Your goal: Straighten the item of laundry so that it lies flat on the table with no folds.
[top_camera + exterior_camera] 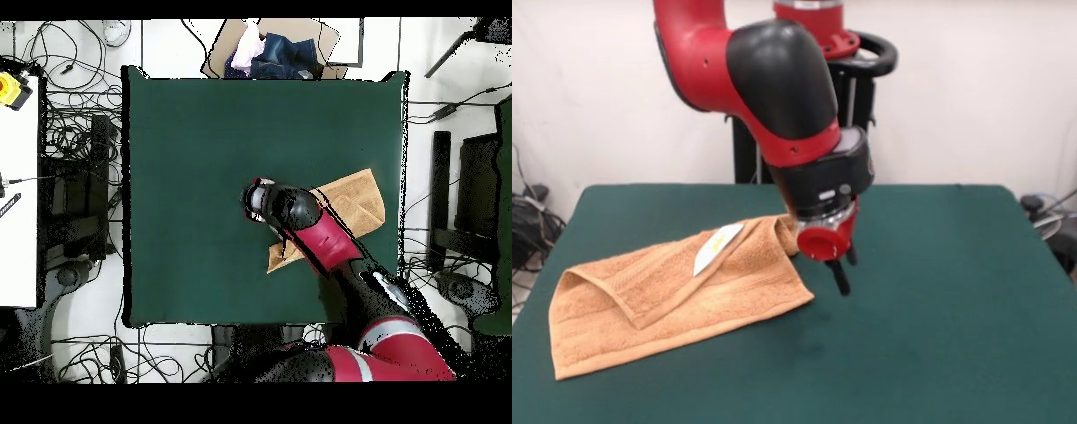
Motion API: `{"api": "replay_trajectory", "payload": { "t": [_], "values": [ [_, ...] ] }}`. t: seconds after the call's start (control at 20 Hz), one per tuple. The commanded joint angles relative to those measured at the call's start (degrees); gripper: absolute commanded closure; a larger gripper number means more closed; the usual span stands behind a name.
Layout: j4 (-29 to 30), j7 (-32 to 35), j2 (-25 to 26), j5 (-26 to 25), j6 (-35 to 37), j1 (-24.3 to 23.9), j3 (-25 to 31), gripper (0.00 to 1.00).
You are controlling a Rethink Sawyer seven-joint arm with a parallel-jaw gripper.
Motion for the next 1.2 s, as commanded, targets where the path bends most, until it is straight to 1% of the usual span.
{"api": "replay_trajectory", "payload": {
  "t": [0.05, 0.1, 0.2, 0.25, 0.35, 0.45, 0.55, 0.65, 0.75, 0.95, 1.2],
  "values": [
    [10.35, 1.49, -0.74, -4.37, -6.48, -1.12, 3.45, 0.00],
    [9.97, 1.28, -0.37, -4.93, -6.36, -1.15, 2.96, 0.00],
    [7.08, 0.67, 1.17, -6.42, -4.01, 0.52, -0.02, 0.00],
    [3.81, 0.77, 2.51, -7.61, -0.56, 3.25, -3.96, 0.00],
    [-1.14, 2.26, 6.38, -8.75, 1.28, 7.04, -8.97, 0.00],
    [-5.30, 5.67, 10.40, -8.99, -1.19, 12.66, -15.66, 0.00],
    [-7.56, 7.71, 13.05, -8.70, -2.57, 16.19, -20.13, 0.00],
    [-8.18, 8.08, 13.85, -8.53, -2.86, 17.27, -22.08, 0.00],
    [-7.62, 7.89, 13.59, -7.95, -3.30, 16.94, -22.00, 0.00],
    [-4.94, 7.98, 13.80, -6.29, -8.33, 15.20, -19.08, 0.00],
    [-2.77, 8.16, 14.50, -6.17, -13.72, 12.10, -15.23, 0.00]
  ]
}}
